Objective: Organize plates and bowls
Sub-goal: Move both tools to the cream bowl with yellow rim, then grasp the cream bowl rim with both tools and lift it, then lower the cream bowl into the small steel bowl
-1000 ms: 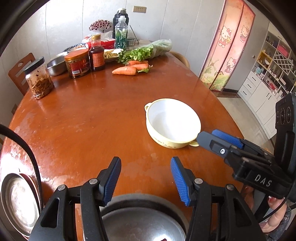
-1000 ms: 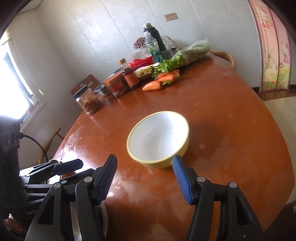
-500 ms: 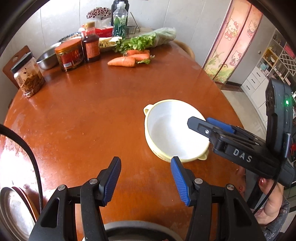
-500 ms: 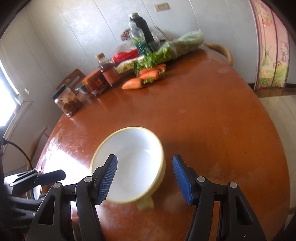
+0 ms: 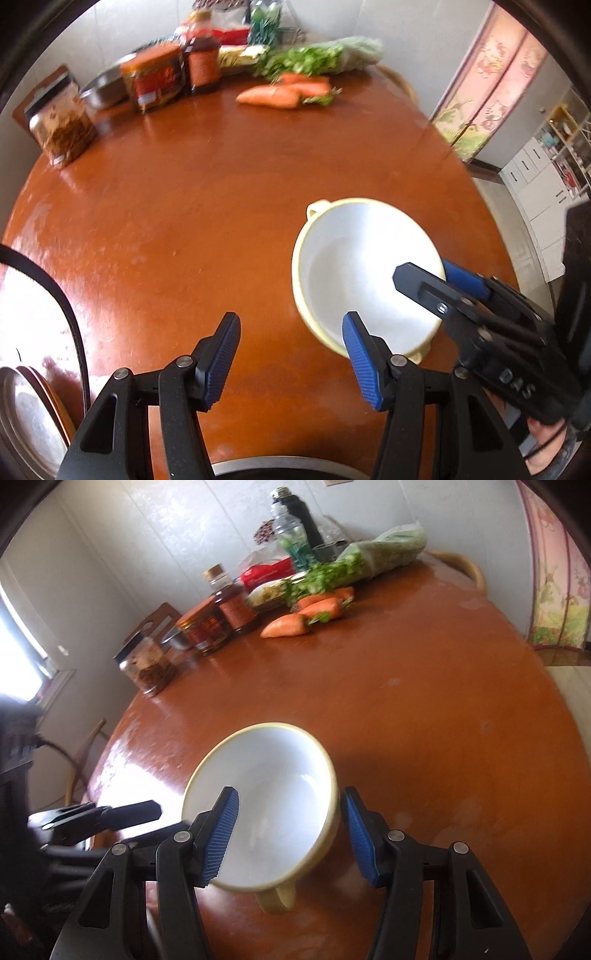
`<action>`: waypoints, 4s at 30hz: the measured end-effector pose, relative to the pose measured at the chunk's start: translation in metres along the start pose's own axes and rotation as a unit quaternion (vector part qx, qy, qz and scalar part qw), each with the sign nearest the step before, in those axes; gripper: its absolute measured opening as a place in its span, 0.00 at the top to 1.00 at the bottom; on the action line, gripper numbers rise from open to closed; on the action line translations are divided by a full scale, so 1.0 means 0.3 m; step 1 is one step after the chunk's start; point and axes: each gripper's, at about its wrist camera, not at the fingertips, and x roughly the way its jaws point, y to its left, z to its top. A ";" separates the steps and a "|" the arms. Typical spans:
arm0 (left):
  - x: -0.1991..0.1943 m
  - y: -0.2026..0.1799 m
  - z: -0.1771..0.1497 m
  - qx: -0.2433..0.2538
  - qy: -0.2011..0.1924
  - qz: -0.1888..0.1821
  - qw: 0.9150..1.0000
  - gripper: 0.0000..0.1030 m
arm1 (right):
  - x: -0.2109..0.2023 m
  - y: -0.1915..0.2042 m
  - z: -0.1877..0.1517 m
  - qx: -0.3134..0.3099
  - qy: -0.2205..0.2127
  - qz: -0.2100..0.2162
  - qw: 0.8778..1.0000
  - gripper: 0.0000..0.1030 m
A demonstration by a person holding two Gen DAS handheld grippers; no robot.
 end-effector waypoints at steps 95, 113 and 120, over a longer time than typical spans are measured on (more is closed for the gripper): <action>-0.383 0.116 -0.518 -0.009 -0.127 0.002 0.992 0.61 | -0.305 0.484 -0.457 -0.162 -0.078 0.014 0.984 0.62; -0.382 0.109 -0.604 0.004 -0.123 0.006 0.992 0.61 | -0.298 0.472 -0.541 -0.181 -0.057 0.018 0.982 0.61; -0.417 0.138 -0.624 -0.007 -0.138 -0.001 0.990 0.57 | -0.308 0.462 -0.535 -0.175 -0.057 0.020 0.983 0.54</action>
